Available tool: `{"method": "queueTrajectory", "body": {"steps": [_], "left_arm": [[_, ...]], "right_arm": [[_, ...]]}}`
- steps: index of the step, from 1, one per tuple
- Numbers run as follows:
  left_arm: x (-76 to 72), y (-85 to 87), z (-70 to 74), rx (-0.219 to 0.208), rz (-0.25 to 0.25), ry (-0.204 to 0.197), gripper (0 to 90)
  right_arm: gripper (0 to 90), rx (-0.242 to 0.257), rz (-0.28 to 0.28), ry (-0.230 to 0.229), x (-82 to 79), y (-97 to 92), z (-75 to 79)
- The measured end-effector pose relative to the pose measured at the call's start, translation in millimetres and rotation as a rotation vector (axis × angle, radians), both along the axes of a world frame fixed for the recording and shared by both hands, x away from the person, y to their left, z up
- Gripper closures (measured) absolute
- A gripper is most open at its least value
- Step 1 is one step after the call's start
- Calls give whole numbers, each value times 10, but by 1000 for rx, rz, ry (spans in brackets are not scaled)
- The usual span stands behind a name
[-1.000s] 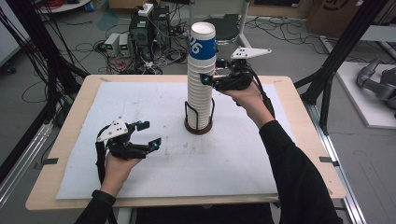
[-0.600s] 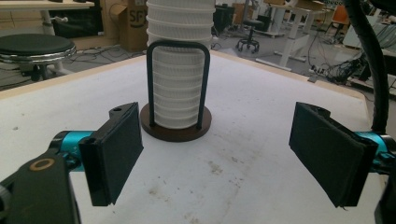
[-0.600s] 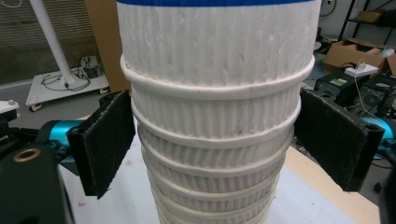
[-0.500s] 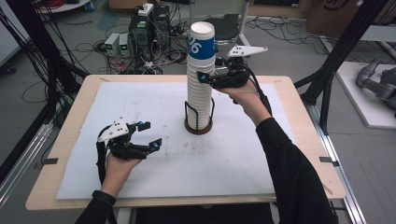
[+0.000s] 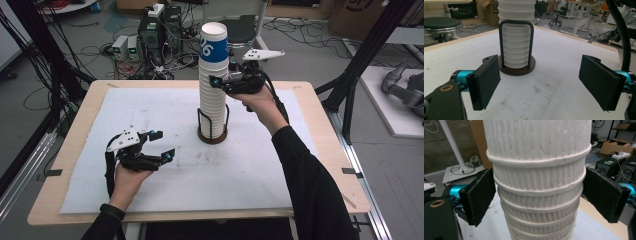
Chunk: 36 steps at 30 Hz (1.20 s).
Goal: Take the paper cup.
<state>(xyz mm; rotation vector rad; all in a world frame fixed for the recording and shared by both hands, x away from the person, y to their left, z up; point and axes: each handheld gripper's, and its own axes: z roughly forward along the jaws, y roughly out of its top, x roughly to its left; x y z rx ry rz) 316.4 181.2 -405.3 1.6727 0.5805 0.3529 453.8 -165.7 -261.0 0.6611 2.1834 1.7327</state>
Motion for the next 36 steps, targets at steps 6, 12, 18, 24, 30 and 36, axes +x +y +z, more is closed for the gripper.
{"method": "queueTrajectory", "body": {"steps": [6,12,18,24,30,36], "left_arm": [[4,-16,-6,3,0,4,172],[1,-28,-7,1,2,8,172],[6,-31,-7,6,-2,6,172],[7,-52,-3,6,2,9,172],[1,-84,51,29,3,-6,172],[32,-108,277,16,-4,-13,172]], "right_arm": [[128,-26,-12,-24,-10,17,3],[127,-26,-30,-27,-17,43,-4],[126,-22,-42,-14,-29,45,1],[126,-23,-44,1,-45,32,14],[128,-23,-53,5,-56,29,18],[130,-22,-51,2,-54,31,15]]}}
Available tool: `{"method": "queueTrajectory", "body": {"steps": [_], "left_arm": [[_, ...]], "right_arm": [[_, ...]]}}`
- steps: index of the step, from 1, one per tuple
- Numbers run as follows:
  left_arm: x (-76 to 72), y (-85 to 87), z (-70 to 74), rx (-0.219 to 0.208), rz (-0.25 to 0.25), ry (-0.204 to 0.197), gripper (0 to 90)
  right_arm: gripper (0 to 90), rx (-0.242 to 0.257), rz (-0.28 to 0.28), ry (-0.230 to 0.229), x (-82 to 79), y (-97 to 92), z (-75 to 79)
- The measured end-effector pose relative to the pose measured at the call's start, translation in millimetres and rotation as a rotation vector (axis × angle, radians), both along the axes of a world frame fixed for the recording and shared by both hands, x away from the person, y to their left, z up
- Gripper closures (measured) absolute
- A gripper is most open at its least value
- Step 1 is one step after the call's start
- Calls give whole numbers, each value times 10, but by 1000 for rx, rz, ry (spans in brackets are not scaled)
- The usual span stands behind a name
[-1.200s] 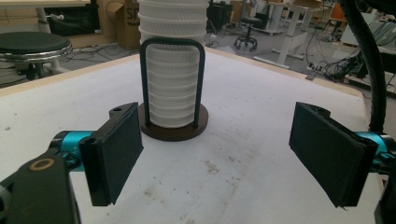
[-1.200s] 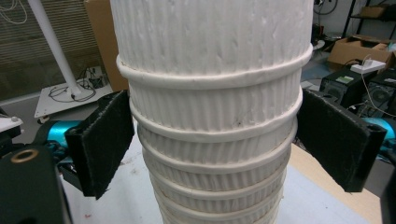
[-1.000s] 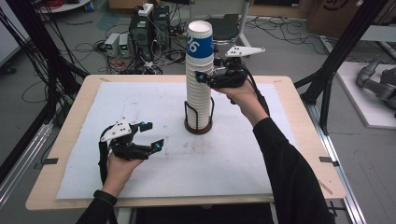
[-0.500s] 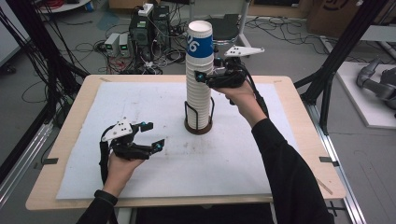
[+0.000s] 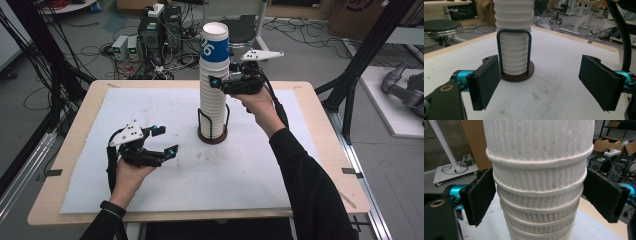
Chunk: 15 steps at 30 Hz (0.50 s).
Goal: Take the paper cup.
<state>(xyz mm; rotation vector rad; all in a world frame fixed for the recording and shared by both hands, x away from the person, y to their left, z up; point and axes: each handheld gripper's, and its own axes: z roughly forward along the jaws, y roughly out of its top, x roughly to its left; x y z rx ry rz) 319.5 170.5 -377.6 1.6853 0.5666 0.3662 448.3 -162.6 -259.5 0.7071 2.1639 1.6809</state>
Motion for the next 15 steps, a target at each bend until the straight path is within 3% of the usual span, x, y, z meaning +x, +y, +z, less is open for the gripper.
{"method": "queueTrajectory", "body": {"steps": [6,15], "left_arm": [[123,-28,309,-49,-4,-2,158],[415,-273,1068,-74,-4,-25,158]], "right_arm": [[131,-2,1,-3,-2,-1,1],[132,-1,-4,-8,-8,6,-2]]}}
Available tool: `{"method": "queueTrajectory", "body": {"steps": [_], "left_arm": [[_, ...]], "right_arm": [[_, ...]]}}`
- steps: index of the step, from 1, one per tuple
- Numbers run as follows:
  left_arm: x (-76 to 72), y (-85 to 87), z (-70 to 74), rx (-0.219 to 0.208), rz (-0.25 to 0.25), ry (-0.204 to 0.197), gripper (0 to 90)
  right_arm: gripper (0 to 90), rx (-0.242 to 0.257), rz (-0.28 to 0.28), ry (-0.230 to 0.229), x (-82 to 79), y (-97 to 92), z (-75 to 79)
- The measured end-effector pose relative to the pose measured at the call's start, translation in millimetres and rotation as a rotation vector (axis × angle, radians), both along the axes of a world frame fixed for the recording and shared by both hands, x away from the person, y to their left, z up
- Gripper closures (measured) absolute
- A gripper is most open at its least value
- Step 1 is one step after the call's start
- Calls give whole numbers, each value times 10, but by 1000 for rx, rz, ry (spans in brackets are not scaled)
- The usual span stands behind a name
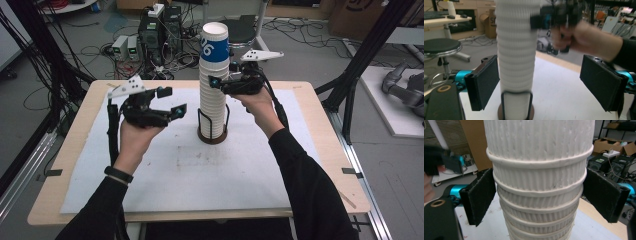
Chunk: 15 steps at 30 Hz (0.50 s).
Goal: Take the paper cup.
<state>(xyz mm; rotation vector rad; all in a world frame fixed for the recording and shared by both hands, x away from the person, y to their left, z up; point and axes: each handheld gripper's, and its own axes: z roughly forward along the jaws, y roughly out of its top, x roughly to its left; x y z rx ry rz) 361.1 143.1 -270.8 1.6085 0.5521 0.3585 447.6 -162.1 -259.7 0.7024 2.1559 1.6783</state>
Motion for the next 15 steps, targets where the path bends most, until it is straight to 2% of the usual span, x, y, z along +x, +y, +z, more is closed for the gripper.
{"method": "queueTrajectory", "body": {"steps": [4,8,11,15], "left_arm": [[147,-127,286,8,13,-18,158],[293,-239,522,-21,10,-21,158],[366,-301,650,-20,17,-35,158],[485,-388,805,-25,10,-24,158]], "right_arm": [[132,0,-1,0,-3,-2,0],[132,-1,-2,-5,-3,-1,1],[133,-3,-5,-7,-8,-1,4],[134,-8,-7,-20,-17,5,5]]}}
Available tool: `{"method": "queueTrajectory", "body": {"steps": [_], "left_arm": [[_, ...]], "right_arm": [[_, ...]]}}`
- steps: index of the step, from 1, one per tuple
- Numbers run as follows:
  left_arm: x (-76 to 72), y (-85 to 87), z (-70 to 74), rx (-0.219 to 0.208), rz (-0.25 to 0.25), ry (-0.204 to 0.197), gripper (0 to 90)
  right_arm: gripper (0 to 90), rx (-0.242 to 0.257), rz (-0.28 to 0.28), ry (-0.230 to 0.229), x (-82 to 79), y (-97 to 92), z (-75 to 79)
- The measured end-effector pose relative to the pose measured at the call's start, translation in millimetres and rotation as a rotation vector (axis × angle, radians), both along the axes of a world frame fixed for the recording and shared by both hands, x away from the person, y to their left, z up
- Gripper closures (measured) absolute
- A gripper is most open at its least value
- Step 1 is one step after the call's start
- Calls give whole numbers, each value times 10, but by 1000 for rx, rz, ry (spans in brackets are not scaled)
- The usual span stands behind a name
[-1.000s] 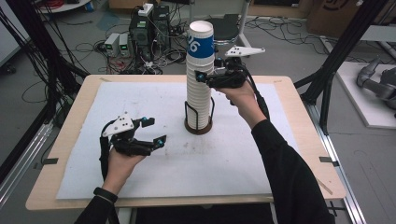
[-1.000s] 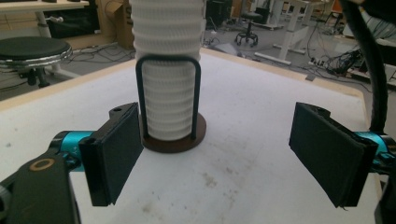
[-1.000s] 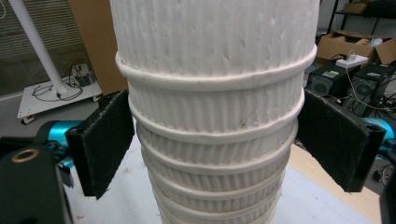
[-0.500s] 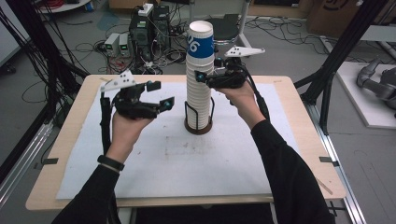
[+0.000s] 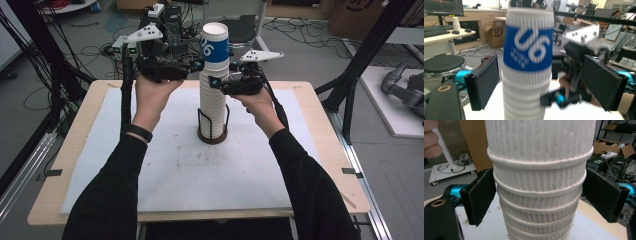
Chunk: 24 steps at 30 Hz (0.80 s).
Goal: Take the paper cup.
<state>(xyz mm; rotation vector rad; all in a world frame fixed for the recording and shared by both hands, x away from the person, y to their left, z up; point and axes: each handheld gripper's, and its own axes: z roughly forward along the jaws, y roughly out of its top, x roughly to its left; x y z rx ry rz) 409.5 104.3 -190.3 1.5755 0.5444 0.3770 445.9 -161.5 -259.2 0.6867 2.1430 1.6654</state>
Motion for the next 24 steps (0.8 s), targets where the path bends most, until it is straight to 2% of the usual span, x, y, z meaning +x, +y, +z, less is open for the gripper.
{"method": "queueTrajectory", "body": {"steps": [5,13,18,24], "left_arm": [[110,-80,139,-22,-3,8,158],[244,-261,319,7,-8,-10,158],[314,-355,377,16,-4,-9,158],[384,-399,367,26,3,7,185]], "right_arm": [[135,5,-3,0,0,0,-6],[136,5,-8,-6,-4,6,-9],[136,10,-11,-9,-7,6,-15],[136,14,-15,-10,-18,7,-20]]}}
